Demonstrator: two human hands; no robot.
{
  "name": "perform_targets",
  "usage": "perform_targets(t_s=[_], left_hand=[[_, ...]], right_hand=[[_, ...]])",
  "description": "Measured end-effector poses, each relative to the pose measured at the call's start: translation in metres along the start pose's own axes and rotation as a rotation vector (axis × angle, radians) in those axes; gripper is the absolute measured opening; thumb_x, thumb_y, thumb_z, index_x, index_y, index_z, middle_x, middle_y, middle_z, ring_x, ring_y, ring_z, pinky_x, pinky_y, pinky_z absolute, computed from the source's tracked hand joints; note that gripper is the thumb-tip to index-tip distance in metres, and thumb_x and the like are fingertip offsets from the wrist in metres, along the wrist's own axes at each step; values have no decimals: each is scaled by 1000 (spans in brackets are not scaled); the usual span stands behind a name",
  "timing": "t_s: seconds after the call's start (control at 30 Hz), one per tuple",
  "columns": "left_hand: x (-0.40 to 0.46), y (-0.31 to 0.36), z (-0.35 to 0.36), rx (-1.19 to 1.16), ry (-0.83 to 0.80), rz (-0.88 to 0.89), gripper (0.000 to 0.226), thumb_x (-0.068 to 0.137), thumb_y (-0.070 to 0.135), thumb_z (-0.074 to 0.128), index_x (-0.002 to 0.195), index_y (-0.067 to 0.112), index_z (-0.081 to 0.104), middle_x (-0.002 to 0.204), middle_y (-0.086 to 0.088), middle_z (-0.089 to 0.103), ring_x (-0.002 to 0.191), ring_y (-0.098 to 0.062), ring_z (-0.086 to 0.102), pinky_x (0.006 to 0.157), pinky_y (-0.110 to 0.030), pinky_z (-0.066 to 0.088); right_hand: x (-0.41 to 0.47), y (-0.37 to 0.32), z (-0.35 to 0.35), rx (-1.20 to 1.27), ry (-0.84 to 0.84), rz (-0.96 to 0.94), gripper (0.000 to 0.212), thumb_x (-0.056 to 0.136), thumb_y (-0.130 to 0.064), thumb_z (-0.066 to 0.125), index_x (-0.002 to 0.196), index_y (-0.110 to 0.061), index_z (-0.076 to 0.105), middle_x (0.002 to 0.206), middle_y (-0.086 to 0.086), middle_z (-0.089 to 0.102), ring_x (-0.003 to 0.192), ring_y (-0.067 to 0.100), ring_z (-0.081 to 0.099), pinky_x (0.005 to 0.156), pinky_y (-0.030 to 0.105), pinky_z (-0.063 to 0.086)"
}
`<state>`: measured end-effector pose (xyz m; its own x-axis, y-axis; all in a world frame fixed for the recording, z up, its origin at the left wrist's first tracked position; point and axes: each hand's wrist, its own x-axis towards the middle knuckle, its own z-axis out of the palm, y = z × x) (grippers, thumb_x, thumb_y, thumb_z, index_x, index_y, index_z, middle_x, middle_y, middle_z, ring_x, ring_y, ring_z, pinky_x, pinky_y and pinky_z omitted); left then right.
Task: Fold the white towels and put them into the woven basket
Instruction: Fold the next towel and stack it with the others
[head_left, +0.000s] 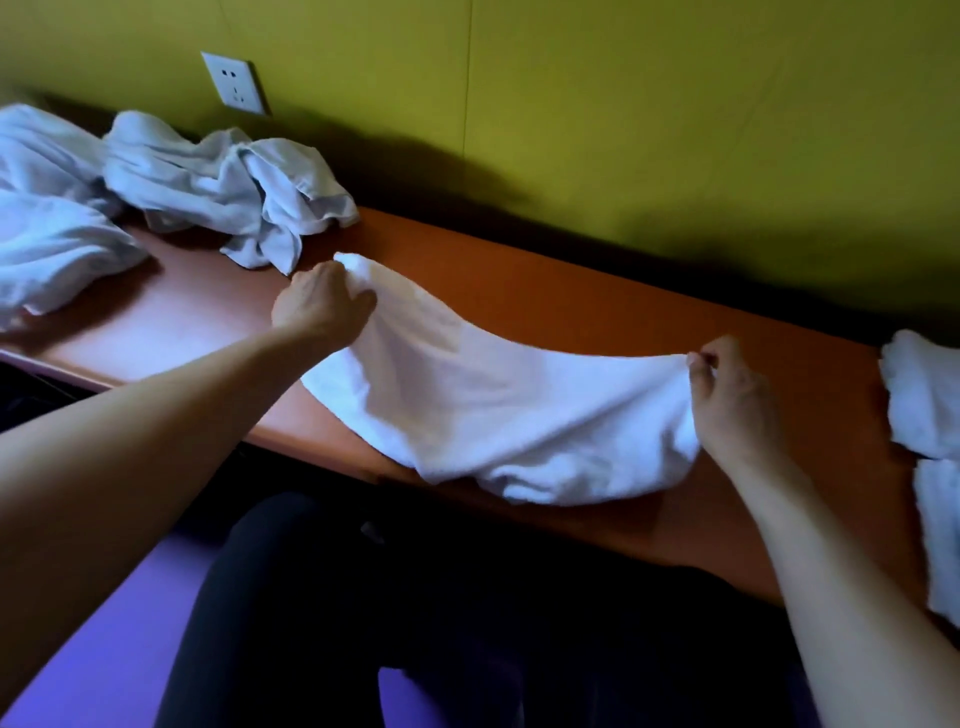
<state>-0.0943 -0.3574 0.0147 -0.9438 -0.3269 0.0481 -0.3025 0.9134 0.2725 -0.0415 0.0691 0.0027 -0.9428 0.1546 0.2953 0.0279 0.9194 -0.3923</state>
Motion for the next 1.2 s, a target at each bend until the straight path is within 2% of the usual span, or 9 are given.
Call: perform_targets(t_s=[0.13, 0.37, 0.47, 0.57, 0.73, 0.83, 0.9, 1.07, 1.2], left_hand=[[-4, -17, 8, -65, 67, -157, 38, 97, 37, 48, 125, 11, 48, 125, -25, 61, 115, -47, 57, 93, -49, 44], [-6, -26, 30, 48, -2, -260, 42, 95, 27, 30, 127, 6, 47, 130, -20, 53, 120, -39, 49, 103, -49, 36], [-33, 1, 16, 164, -107, 251, 83, 80, 15, 63, 154, 27, 26, 163, -4, 22, 144, -35, 28, 110, -51, 30], [-78, 78, -9, -5, -228, 760, 104, 71, 3, 57, 159, 37, 14, 168, 5, 14, 153, -26, 17, 113, -50, 28], [-105, 147, -18, -512, -503, 880, 83, 70, 14, 70, 148, 25, 42, 114, -3, 65, 107, -23, 62, 84, -28, 45], [-102, 146, -34, -350, -301, 878, 25, 76, 24, 79, 96, 15, 68, 83, -1, 61, 85, -30, 63, 64, -28, 33], [-97, 129, -45, -356, -195, 877, 28, 70, 41, 75, 82, 16, 67, 71, 3, 58, 73, -29, 64, 60, -29, 34], [-101, 83, -93, -62, -108, 834, 33, 72, 40, 81, 67, 22, 54, 57, 5, 46, 68, -30, 63, 56, -29, 35], [-95, 52, -128, -4, 37, 728, 26, 73, 39, 82, 77, 23, 62, 66, 1, 58, 72, -32, 66, 60, -35, 48]], right_hand=[[0, -7, -25, 279, 235, 12, 33, 102, -34, 40, 108, -4, 52, 98, 25, 65, 90, 44, 63, 73, 48, 45], [-5, -5, -57, 67, -74, -250, 32, 80, -43, 48, 89, -16, 63, 90, 5, 63, 83, 34, 62, 77, 40, 46], [-8, -12, -71, 68, -118, -300, 18, 80, -31, 52, 89, -21, 63, 89, 1, 61, 82, 31, 61, 76, 39, 47], [-10, -30, -82, 303, -159, -338, 9, 88, -21, 57, 94, -20, 64, 88, -4, 65, 83, 15, 61, 75, 31, 45], [-10, -42, -120, 468, -180, -362, 9, 92, -19, 61, 97, -16, 68, 95, -10, 67, 86, -7, 59, 76, 12, 43], [-12, -41, -147, 388, -150, -357, 4, 93, -24, 67, 94, -21, 69, 91, -13, 68, 81, -10, 58, 72, 10, 42], [-16, -39, -158, 221, -262, -393, 5, 91, -32, 70, 89, -28, 67, 84, -13, 67, 78, -6, 59, 70, 18, 46], [-40, -39, -181, 85, -420, -460, 30, 82, -58, 63, 82, -28, 67, 71, -10, 66, 69, 6, 61, 64, 35, 47], [-55, -38, -214, 49, -203, -461, 25, 90, -51, 64, 84, -27, 67, 72, -7, 67, 71, 9, 63, 66, 36, 47]])
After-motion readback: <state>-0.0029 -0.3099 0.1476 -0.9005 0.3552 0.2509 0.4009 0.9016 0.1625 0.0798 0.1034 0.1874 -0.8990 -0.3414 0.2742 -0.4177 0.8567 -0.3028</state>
